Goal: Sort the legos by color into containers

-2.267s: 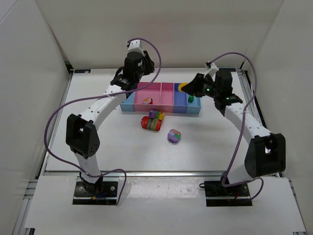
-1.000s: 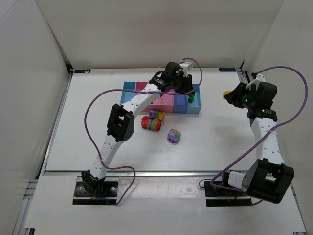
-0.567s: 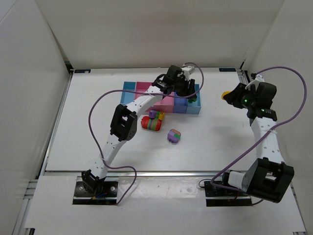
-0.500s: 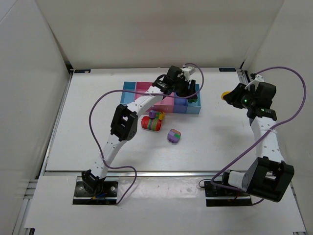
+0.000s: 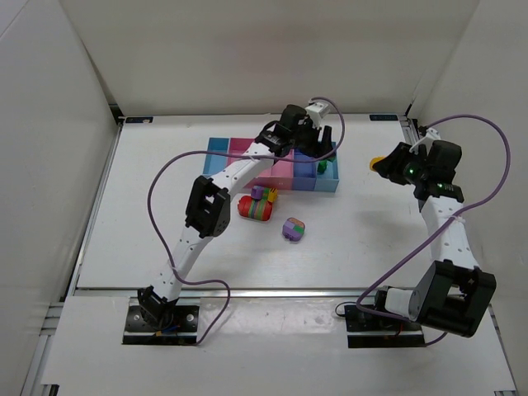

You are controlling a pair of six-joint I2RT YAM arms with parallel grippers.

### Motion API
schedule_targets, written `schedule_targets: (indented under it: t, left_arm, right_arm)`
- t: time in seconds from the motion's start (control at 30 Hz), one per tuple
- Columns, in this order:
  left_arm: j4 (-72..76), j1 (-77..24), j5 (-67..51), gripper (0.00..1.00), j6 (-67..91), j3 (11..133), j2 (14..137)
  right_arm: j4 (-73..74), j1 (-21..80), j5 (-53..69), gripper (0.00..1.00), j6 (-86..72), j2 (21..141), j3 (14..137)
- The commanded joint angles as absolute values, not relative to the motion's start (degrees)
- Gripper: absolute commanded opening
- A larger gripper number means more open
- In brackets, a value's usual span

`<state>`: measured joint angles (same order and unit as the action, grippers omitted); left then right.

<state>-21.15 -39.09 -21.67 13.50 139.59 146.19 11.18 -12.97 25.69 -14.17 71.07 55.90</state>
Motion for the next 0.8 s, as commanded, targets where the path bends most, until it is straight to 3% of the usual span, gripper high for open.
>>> schedule_targets:
  t: [0.0,0.07,0.17,0.23,0.3,0.33,0.5,0.77]
  left_arm:
    - [-21.4,-39.0,-19.3,0.75,11.0,141.2,139.3]
    - [-21.2,-39.1,-18.7,0.73,10.4,141.1,139.1]
    - [-20.4,-39.1,-18.4,0.53,9.8,141.2,139.2]
    - [-20.2,-39.1,-18.4,0.47,9.7,141.6,139.5]
    - [-20.4,-39.1,-18.4,0.51,9.5,142.0,140.0]
    - [-20.3,-39.1,-18.6,0.61,9.4,142.2,140.1]
    - [-19.3,-38.7,-15.7,0.70,10.6,142.3,139.2]
    - [-20.1,-32.8,-4.0,0.74,12.0,141.9,131.6]
  right_arm:
    - [7.8,-12.6,26.7,0.00,-14.6,70.9,55.6]
    - [8.0,-12.6,26.9,0.00,-14.7,70.6,55.3]
    - [8.0,-12.6,27.2,0.00,-14.6,70.1,54.8]
    - [8.3,-12.6,27.4,0.00,-14.6,70.2,54.8]
    - [8.2,-12.6,27.4,0.00,-14.2,70.3,54.8]
    - [8.3,-12.5,27.5,0.00,-14.2,70.4,54.8]
    - [7.1,-11.6,30.3,0.00,-13.0,71.0,55.4]
    - [3.2,-6.4,32.4,0.00,-10.6,73.7,57.0]
